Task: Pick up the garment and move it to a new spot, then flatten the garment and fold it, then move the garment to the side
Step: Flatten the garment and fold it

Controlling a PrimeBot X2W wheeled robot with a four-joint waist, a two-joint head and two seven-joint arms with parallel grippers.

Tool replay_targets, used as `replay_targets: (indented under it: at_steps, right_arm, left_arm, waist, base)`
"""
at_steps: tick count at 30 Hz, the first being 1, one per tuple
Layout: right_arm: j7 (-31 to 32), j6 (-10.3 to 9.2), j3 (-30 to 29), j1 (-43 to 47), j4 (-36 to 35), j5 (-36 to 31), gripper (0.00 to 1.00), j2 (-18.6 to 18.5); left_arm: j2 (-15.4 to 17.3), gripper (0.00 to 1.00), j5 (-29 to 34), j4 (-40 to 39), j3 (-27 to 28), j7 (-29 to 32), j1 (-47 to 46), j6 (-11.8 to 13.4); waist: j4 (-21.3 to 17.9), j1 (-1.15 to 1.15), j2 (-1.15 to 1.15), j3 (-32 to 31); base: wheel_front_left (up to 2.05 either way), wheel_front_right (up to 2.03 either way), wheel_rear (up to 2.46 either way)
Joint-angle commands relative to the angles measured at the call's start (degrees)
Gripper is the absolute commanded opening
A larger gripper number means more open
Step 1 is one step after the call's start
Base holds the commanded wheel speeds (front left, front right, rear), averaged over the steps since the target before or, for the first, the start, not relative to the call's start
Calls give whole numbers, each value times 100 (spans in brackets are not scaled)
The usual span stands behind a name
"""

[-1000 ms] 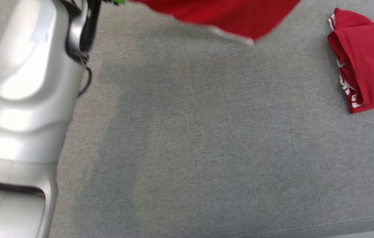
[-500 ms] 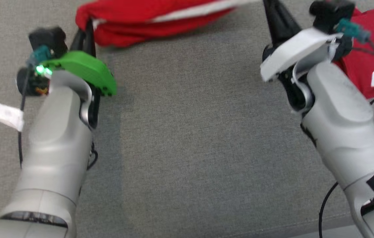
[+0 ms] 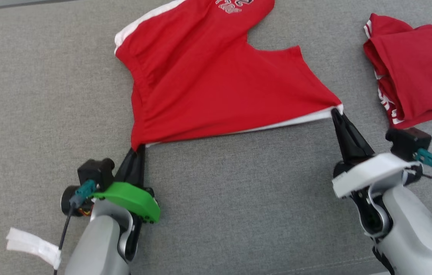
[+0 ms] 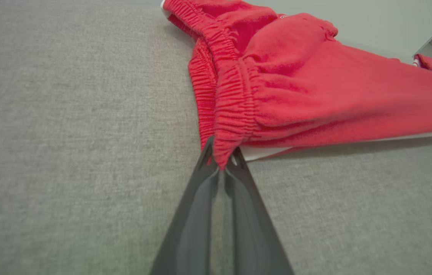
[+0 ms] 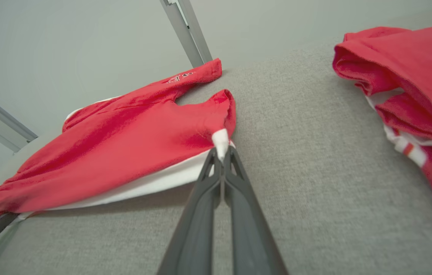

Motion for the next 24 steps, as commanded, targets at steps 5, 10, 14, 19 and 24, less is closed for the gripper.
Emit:
replay_targets:
  at_steps: [5, 10, 14, 19, 24]
  right_arm:
    - [-23, -6, -648, 1408, -1193, -388, 0, -68]
    - [0, -6, -1136, 2515, -2256, -676, 0, 52]
    - [227, -6, -1421, 3048, -2904, -826, 0, 159]
    - [554, -6, -1754, 3138, -3354, -950, 0, 208]
    - [797, -6, -1824, 2625, -3381, -994, 0, 91]
  left_arm:
    - [85, 0, 75, -820, -123, 13, 1105, -35]
    - [285, 0, -98, -1947, -258, 605, 1933, 2]
    - [389, 0, -216, -3019, -332, 1279, 2508, 151]
    - [490, 0, -373, -3903, -383, 1952, 2711, 239]
    - [530, 0, -718, -4073, -305, 2450, 2323, 172]
  waist:
    - [-39, 0, 0, -546]
    - [-45, 0, 0, -756]
    - [-58, 0, 0, -839]
    - [-21, 0, 0, -766]
    - [24, 0, 0, -455]
  base:
    - [0, 0, 0]
    - [0, 0, 0]
    - [0, 0, 0]
    - [0, 0, 0]
    - [0, 0, 0]
